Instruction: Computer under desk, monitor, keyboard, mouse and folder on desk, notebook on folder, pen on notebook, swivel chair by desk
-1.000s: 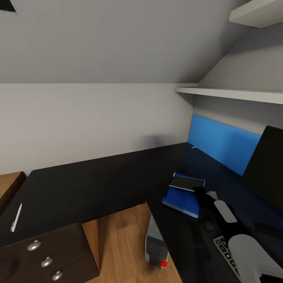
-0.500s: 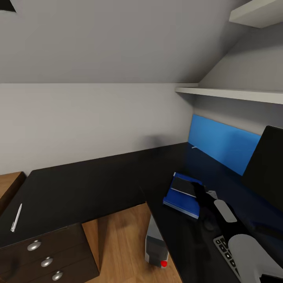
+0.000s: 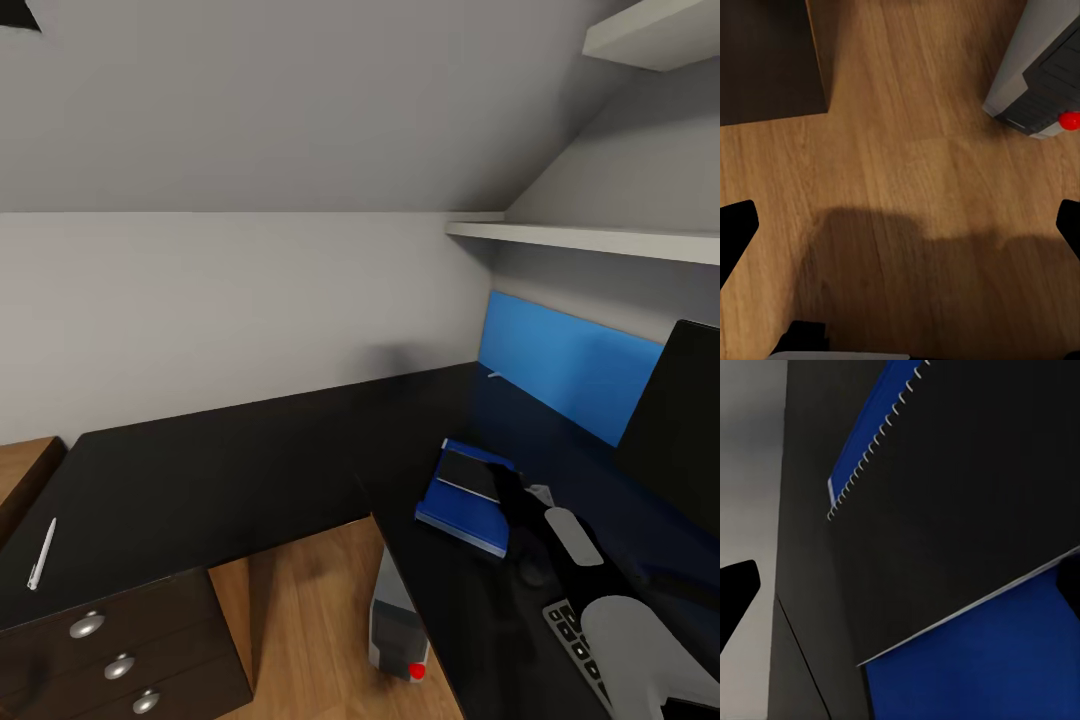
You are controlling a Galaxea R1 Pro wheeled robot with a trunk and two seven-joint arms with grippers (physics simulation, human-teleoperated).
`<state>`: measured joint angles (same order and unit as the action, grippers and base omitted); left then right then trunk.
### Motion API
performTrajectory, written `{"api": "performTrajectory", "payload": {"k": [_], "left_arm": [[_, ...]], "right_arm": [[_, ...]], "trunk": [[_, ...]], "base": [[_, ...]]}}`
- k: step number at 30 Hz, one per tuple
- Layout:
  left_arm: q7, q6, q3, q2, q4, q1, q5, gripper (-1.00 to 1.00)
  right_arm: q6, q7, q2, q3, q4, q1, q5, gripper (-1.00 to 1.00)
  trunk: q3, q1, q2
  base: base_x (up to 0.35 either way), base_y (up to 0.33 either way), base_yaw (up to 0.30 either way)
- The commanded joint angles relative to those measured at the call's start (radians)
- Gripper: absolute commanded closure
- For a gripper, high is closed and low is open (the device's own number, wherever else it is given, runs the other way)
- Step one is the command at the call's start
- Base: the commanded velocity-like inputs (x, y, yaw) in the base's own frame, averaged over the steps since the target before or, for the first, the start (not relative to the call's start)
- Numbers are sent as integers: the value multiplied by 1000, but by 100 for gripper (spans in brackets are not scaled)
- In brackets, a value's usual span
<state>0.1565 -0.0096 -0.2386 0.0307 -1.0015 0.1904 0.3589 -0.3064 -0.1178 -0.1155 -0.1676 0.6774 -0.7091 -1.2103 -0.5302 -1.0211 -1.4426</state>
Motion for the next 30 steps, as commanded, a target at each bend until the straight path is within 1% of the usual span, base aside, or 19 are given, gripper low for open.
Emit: {"api": "performTrajectory", "payload": {"k": [1,22,30], "left_arm": [[8,-1,-5,1,-2,0,9,-100],[9,-1,-5,1,-2,0,8,-100],[9,-1,-5,1,-2,0,8,-100]], "right_arm": [[-5,-9,0,-1,-13,0,-6,-100],[-2,-5,0,0,-11,0,-6,-100],[-2,-4,0,0,-10,0,-6,-100]], "trunk": [[2,4,7],[68,84,154],[68,84,154]], "base": [[0,0,0],[0,0,0],[0,0,0]]}}
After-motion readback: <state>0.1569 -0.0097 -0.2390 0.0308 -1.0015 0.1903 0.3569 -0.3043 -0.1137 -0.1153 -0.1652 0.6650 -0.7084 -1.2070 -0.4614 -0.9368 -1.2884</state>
